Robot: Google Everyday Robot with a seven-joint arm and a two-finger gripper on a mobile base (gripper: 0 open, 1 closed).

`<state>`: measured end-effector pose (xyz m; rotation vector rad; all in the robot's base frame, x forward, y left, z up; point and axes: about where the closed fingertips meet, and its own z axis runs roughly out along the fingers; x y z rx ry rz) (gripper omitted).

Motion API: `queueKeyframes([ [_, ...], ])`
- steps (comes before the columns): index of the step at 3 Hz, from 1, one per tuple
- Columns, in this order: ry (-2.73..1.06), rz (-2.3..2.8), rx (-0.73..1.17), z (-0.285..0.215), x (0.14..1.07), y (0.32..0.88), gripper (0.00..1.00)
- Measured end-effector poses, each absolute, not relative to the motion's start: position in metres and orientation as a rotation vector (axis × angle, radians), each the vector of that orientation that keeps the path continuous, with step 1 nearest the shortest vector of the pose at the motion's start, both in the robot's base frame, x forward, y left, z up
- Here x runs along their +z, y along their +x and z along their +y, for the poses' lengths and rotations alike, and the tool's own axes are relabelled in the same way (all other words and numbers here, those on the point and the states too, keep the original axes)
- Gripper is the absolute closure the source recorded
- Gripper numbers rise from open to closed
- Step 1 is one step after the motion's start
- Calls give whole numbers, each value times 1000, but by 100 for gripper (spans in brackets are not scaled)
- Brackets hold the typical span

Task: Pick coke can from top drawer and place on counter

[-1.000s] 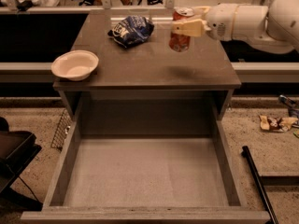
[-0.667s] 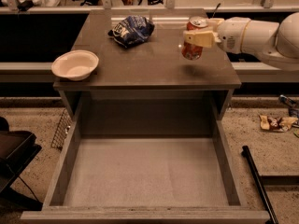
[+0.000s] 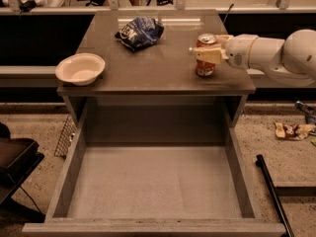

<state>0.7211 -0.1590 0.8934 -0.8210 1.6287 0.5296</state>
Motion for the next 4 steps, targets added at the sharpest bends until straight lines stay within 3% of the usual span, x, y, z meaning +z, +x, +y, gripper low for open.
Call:
queueKeyframes([
  [1,-827,1634,529,-157,890,722,86],
  [4,-828,1634,531,-155,891,722,16],
])
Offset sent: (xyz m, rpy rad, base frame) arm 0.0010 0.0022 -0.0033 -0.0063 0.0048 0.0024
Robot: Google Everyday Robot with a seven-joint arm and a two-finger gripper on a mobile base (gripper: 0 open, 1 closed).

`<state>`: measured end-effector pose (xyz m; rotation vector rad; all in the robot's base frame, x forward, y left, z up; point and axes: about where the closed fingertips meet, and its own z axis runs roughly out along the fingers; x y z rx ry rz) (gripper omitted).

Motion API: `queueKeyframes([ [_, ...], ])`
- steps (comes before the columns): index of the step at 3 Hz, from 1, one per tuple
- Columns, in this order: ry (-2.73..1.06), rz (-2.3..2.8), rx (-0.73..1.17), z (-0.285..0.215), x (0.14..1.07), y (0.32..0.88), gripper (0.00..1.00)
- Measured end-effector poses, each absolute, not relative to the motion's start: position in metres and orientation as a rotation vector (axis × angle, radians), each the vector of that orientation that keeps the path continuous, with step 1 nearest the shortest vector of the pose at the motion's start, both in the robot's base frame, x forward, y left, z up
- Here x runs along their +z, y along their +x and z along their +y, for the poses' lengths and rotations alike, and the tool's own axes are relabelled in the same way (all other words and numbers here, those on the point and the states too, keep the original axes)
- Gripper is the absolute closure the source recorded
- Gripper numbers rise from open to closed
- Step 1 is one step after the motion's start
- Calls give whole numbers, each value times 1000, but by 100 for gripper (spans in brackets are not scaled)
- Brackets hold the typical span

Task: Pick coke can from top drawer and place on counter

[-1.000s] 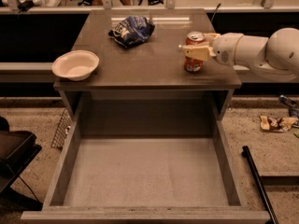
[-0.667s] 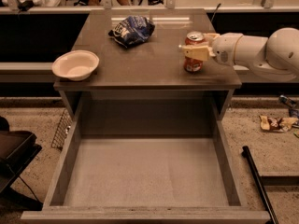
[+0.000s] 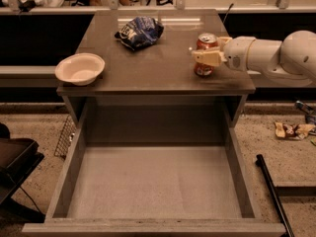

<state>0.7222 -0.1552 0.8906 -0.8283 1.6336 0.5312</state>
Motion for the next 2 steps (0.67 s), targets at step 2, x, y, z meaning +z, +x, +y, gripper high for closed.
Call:
queueKeyframes([
  [2,-832,1632,536,-152,890,723,0],
])
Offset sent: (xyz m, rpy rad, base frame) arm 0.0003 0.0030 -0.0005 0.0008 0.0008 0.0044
